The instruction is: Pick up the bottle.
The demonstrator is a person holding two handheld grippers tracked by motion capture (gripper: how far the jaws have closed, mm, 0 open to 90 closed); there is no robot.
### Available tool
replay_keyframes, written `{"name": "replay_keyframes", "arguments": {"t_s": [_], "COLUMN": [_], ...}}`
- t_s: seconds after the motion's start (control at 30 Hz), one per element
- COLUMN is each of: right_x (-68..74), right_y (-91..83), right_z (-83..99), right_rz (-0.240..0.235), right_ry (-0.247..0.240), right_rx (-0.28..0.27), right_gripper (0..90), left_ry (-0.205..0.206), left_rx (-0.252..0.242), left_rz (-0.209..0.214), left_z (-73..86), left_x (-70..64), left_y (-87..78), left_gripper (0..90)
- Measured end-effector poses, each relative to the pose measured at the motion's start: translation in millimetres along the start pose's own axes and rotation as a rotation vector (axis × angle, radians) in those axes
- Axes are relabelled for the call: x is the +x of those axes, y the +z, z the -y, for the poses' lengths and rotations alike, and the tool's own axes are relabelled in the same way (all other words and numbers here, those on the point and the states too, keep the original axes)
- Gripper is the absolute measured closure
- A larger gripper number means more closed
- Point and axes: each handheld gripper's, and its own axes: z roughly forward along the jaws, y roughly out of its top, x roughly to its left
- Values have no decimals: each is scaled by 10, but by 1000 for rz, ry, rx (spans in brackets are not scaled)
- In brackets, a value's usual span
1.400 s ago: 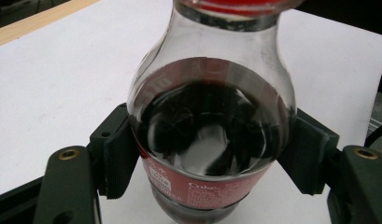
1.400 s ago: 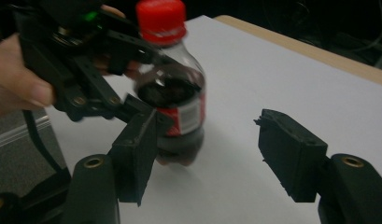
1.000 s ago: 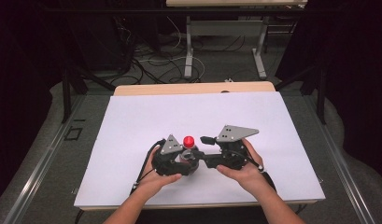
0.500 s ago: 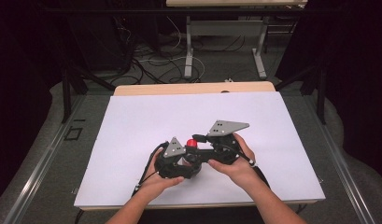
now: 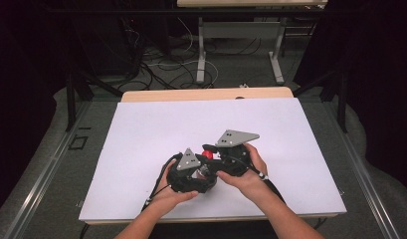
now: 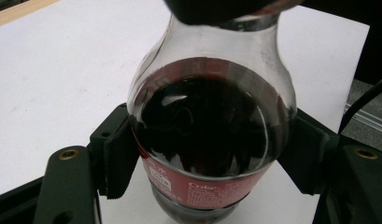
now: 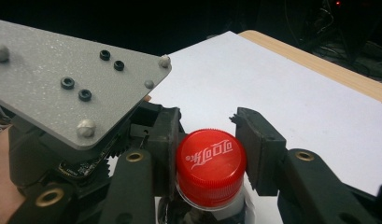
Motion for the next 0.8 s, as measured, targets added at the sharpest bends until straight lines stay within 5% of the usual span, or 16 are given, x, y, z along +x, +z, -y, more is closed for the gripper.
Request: {"name": "replay_keyframes", "arguments": {"t_s": [0.23,0.33,0.63,0.8], "right_x": [-5,-41,-217,-310], "right_y": [-28,-51,-114,-129], "right_z": [-1,-15,-103,-159], "right_rz": [-9,-56,-309,-488], "right_ry": [-26,-44,-151,-291], "right_rx": [3,18,42,61], "right_gripper": [616,617,617,617], "left_ry": [10,24,75,124], "left_rx": [-3,-6,-11,-18], "left_rz": [25,45,162,208], "left_z": [-9,-16,-42,-50], "left_x": [1,7,0,-56], "left_y": [-14,-32,-95,-112], "left_gripper": [302,302,301,301]}}
